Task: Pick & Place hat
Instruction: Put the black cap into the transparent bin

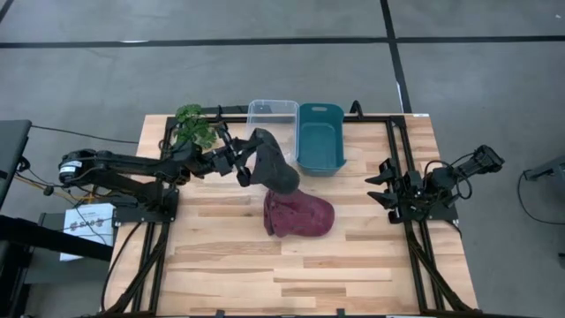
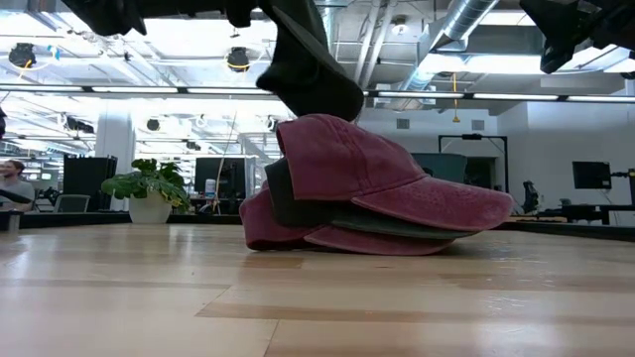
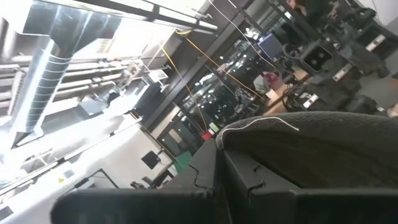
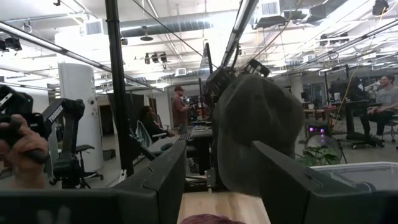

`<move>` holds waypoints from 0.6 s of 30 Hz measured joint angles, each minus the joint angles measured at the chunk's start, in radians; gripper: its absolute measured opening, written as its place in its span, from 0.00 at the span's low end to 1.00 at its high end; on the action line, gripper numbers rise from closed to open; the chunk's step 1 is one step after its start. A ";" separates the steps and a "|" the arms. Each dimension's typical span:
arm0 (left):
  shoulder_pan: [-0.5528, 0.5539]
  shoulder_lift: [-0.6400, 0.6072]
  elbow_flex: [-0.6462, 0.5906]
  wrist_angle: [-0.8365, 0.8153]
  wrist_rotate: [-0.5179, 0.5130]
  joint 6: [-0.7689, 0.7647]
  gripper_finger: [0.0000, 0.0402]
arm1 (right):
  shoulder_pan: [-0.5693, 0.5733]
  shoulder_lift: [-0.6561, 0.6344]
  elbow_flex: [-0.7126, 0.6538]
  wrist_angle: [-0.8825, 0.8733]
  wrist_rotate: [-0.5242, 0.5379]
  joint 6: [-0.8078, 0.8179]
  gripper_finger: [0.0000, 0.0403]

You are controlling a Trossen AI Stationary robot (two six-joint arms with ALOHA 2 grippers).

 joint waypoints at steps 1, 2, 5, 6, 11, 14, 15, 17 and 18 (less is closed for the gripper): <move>0.000 -0.010 0.000 -0.007 0.000 0.001 0.03 | 0.000 0.000 0.000 0.000 0.000 0.000 0.42; 0.000 -0.019 0.000 -0.016 0.000 0.002 0.03 | 0.000 0.000 0.000 0.000 0.000 0.000 0.42; 0.000 -0.043 0.000 -0.045 0.000 0.002 0.03 | 0.000 0.000 0.000 0.000 0.000 0.000 0.42; 0.002 -0.049 0.000 -0.051 0.000 0.002 0.03 | 0.000 0.000 0.000 0.000 0.000 0.000 0.42; 0.029 -0.070 0.000 -0.093 0.001 0.002 0.03 | 0.000 0.000 0.000 0.000 0.000 -0.001 0.42; 0.058 -0.070 0.000 -0.105 0.001 0.000 0.03 | 0.000 0.000 0.000 0.000 0.000 -0.002 0.42; 0.069 -0.070 0.000 -0.107 0.002 -0.001 0.03 | 0.000 0.000 0.000 0.000 0.000 -0.002 0.42; 0.092 -0.070 0.000 -0.115 0.017 -0.001 0.03 | 0.000 0.000 0.000 0.000 0.000 -0.002 0.42; 0.104 -0.070 0.000 -0.121 0.025 -0.001 0.03 | 0.000 0.000 0.000 0.000 0.000 -0.002 0.42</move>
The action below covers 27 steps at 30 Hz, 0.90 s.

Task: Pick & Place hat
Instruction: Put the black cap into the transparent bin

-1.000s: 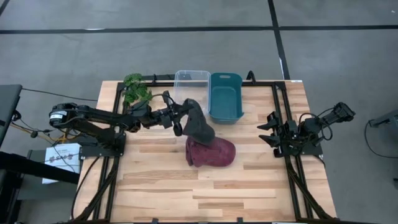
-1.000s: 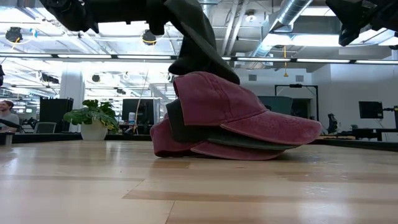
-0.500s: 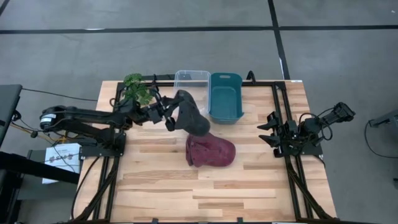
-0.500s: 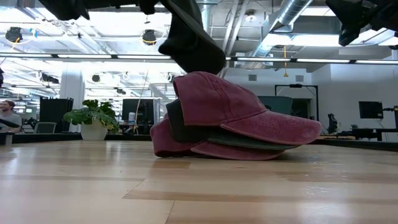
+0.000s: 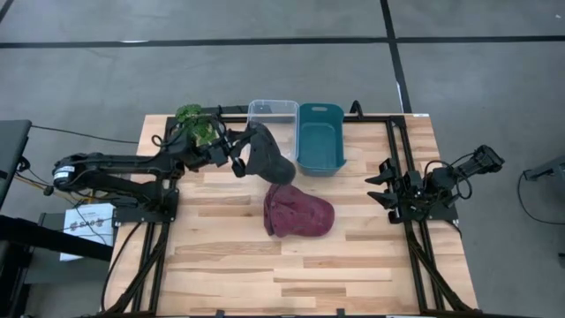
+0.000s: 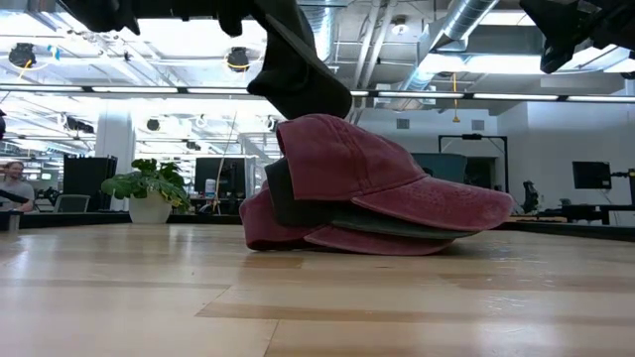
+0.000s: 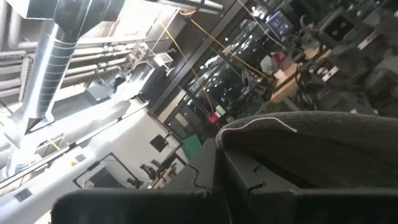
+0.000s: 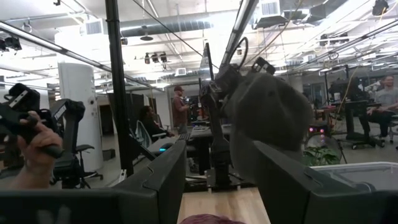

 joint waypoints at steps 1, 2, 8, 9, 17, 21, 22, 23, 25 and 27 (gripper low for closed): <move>0.012 0.001 0.000 -0.004 0.009 -0.002 0.03 | 0.000 0.000 0.000 0.000 0.000 0.000 0.42; 0.025 0.001 0.000 -0.005 0.018 -0.011 0.03 | 0.000 0.000 0.000 0.000 0.000 0.000 0.42; 0.113 0.001 0.000 -0.010 0.124 -0.059 0.03 | 0.000 0.000 0.000 0.000 0.000 0.000 0.42; 0.128 0.001 0.000 -0.010 0.140 -0.069 0.03 | 0.000 0.000 0.000 0.000 0.000 0.000 0.42; 0.253 0.001 0.000 -0.036 0.271 -0.165 0.03 | 0.000 0.000 0.000 0.000 0.000 0.000 0.42; 0.307 0.001 0.000 -0.041 0.282 -0.184 0.03 | 0.000 0.000 0.000 0.000 0.000 0.000 0.42; 0.320 0.001 0.000 -0.044 0.282 -0.186 0.03 | 0.000 0.000 0.000 0.000 0.000 0.000 0.42; 0.333 0.001 0.000 -0.047 0.283 -0.201 0.03 | 0.000 0.000 0.000 0.000 0.000 0.000 0.42; 0.359 0.003 0.000 -0.047 0.292 -0.240 0.03 | 0.000 0.000 0.000 0.000 0.000 0.000 0.42; 0.388 0.014 0.000 -0.048 0.327 -0.269 0.03 | 0.000 0.000 0.000 0.000 0.000 -0.012 0.42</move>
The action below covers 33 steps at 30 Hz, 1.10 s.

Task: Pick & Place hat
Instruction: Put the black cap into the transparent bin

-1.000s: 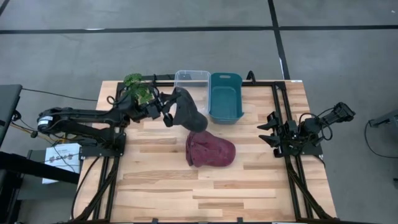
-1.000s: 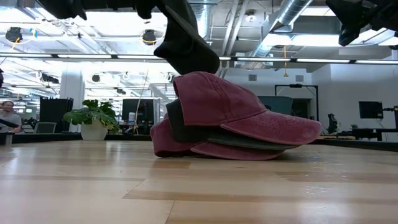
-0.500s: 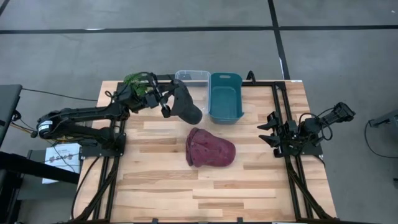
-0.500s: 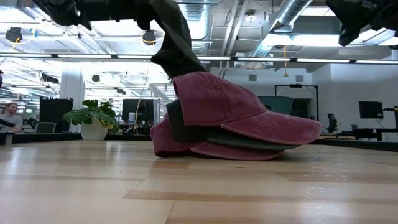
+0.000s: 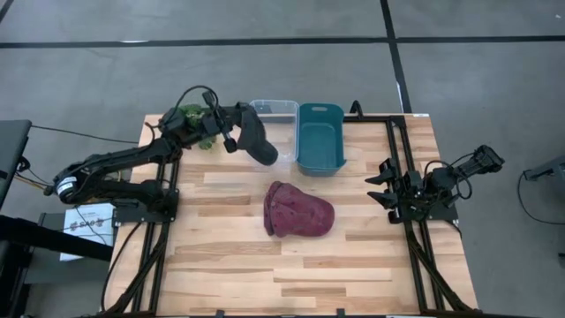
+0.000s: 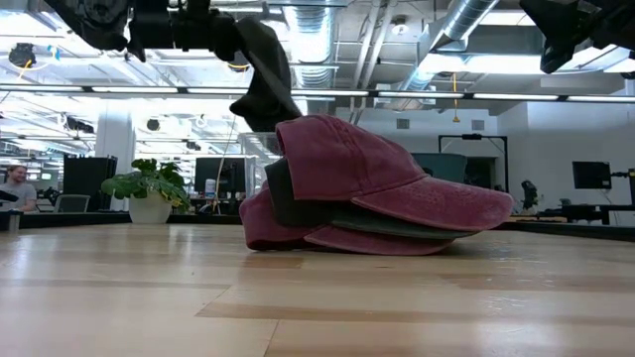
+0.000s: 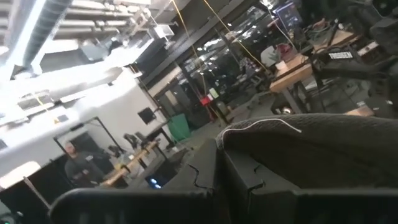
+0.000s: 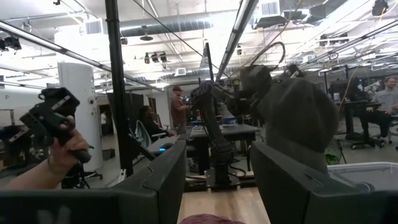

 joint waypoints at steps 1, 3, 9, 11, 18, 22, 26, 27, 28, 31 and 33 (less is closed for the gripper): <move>0.014 0.008 0.000 0.001 0.013 -0.011 0.03 | 0.000 0.000 0.000 0.000 0.000 -0.004 0.42; 0.036 0.027 0.000 0.003 0.022 -0.023 0.03 | 0.000 0.000 0.000 0.000 0.000 -0.005 0.42; 0.098 0.102 0.004 0.008 0.027 -0.035 0.03 | 0.000 0.000 0.000 0.000 0.001 -0.013 0.42; 0.120 0.128 0.014 0.009 0.059 -0.035 0.03 | 0.000 0.000 0.000 0.000 0.001 -0.020 0.42; 0.142 0.224 0.053 0.009 0.121 -0.035 0.03 | 0.000 0.000 0.000 0.000 0.001 -0.030 0.42; 0.143 0.262 0.056 0.008 0.130 -0.035 0.03 | 0.000 0.000 0.000 -0.002 0.001 -0.030 0.42; 0.143 0.278 0.056 -0.006 0.142 -0.035 0.03 | 0.000 0.000 0.000 -0.007 0.001 -0.030 0.42; 0.143 0.278 0.056 -0.014 0.156 -0.035 0.03 | 0.000 0.000 0.000 -0.008 0.001 -0.030 0.42; 0.143 0.278 0.056 -0.024 0.168 -0.035 0.03 | 0.000 0.000 0.000 -0.008 0.001 -0.030 0.42; 0.139 0.278 0.056 -0.058 0.180 -0.035 0.03 | 0.000 0.000 0.000 -0.008 0.000 -0.030 0.42; 0.133 0.278 0.056 -0.073 0.180 -0.035 0.03 | 0.000 0.000 0.000 -0.008 0.001 -0.030 0.42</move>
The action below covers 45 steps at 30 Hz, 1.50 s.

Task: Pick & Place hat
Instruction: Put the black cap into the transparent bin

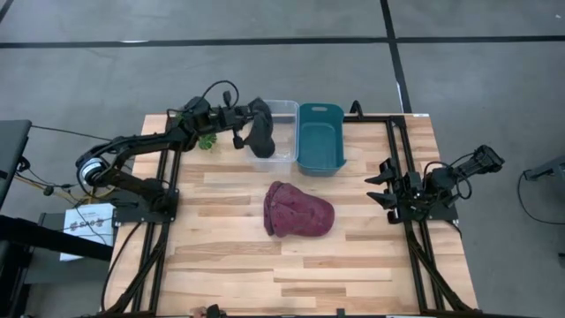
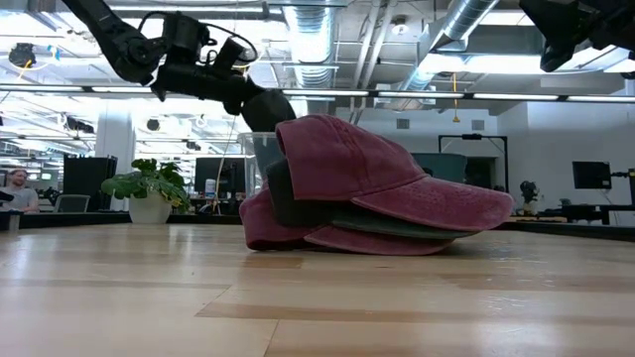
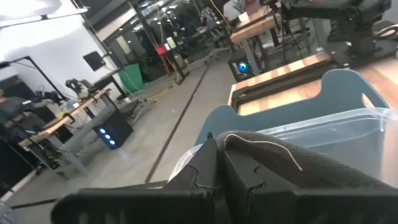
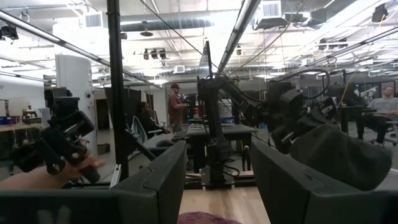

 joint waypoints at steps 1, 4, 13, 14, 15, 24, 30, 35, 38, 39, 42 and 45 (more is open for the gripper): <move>-0.002 0.000 0.000 -0.008 0.000 0.000 0.03 | 0.000 0.000 0.000 -0.002 0.000 0.000 0.42; -0.011 0.000 0.000 -0.027 0.000 0.000 0.03 | 0.000 0.000 0.000 -0.008 0.000 0.000 0.42; -0.036 0.000 0.000 -0.038 0.000 -0.027 0.03 | 0.000 0.000 0.000 -0.014 0.000 0.000 0.42; -0.040 0.000 0.000 -0.038 0.000 -0.040 0.03 | 0.000 0.000 0.000 -0.014 0.000 0.000 0.42; -0.045 0.000 0.000 -0.038 0.000 -0.054 0.03 | 0.000 0.000 0.000 -0.014 0.000 0.000 0.42; -0.064 0.000 -0.021 -0.041 -0.006 -0.091 0.03 | 0.000 0.000 0.000 -0.014 0.000 0.000 0.42; -0.063 0.000 -0.049 -0.038 -0.079 -0.089 0.07 | 0.000 0.000 0.000 -0.014 0.000 0.000 0.42; -0.063 0.000 -0.051 -0.038 -0.080 -0.080 0.09 | 0.000 0.000 0.000 -0.014 0.000 0.000 0.42; -0.063 0.000 -0.051 -0.037 -0.080 -0.078 0.11 | 0.000 0.000 0.000 -0.014 0.000 0.000 0.42; -0.063 0.000 -0.051 -0.037 -0.080 -0.078 0.12 | 0.000 0.000 0.000 -0.014 0.000 0.000 0.42; -0.063 0.000 -0.051 -0.033 -0.080 -0.078 0.16 | 0.000 0.000 0.000 -0.014 0.000 0.000 0.42; -0.063 0.000 -0.051 -0.030 -0.084 -0.078 0.21 | 0.000 0.000 0.000 -0.016 0.000 0.000 0.42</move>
